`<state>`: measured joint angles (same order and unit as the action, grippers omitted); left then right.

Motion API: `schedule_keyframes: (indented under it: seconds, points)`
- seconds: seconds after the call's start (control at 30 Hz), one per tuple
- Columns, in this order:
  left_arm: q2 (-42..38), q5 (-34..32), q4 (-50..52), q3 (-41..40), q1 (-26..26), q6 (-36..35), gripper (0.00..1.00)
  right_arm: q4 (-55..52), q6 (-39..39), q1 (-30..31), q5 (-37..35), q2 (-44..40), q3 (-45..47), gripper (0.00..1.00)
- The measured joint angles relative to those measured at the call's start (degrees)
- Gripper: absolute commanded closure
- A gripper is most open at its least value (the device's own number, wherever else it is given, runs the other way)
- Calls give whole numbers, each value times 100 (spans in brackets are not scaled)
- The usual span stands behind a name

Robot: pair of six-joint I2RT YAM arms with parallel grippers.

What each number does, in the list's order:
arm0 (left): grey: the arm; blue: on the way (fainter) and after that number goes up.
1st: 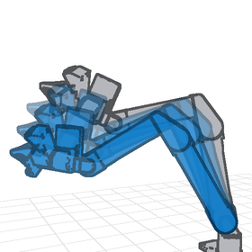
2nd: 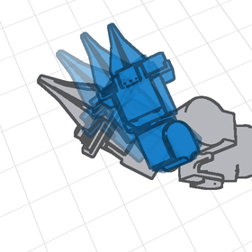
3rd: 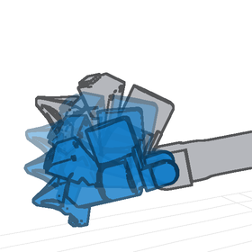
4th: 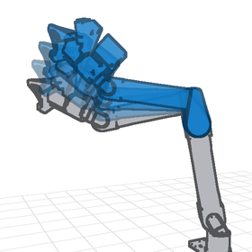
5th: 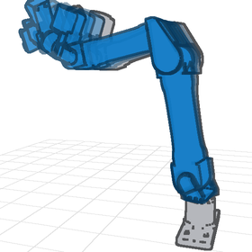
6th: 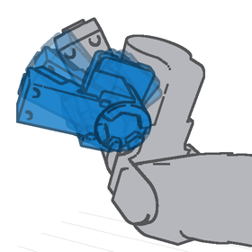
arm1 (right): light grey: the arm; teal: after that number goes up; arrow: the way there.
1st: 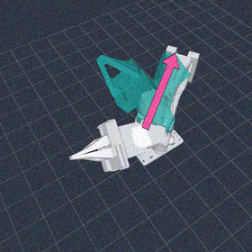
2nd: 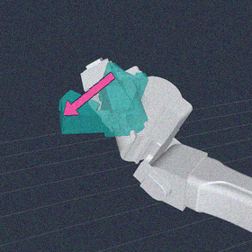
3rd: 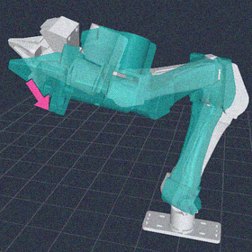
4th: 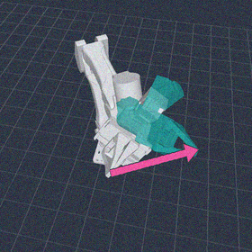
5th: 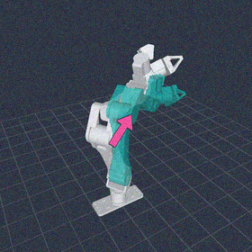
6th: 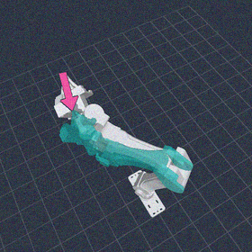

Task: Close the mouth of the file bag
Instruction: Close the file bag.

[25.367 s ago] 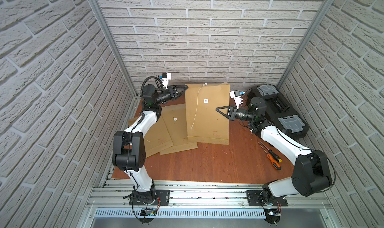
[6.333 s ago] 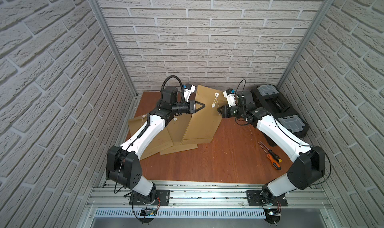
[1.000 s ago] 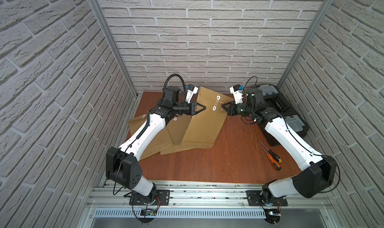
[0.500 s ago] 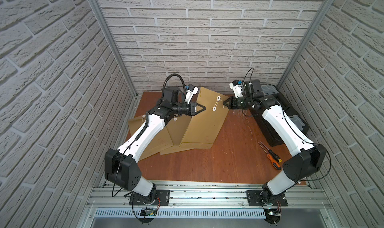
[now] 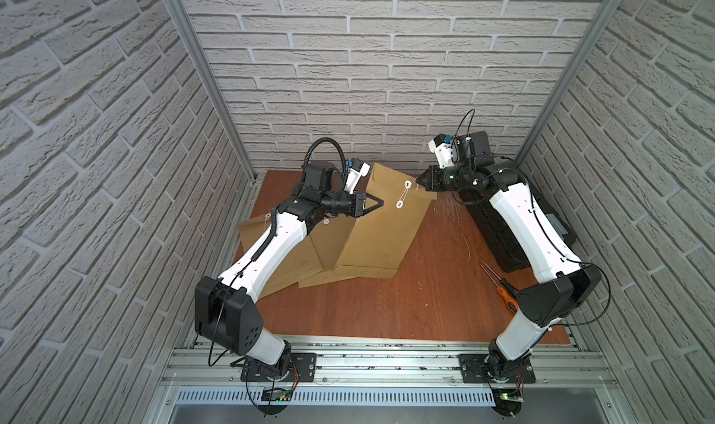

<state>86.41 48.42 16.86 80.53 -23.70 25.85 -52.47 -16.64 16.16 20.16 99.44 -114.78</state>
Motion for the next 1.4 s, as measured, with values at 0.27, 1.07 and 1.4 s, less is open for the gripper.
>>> schedule_keyframes:
  seconds: [0.27, 1.07, 1.4]
  points:
    - [0, -4, 31, 0, -50, -37, 100, -538, 101, 227, -59, 334, -798, 97]
    - [22, -66, -11, 4, -151, -33, 100, -730, -238, 310, 446, 538, -1088, 95]
    - [28, -107, 31, 9, -157, -33, 100, -435, -446, 323, 719, 509, -673, 93]
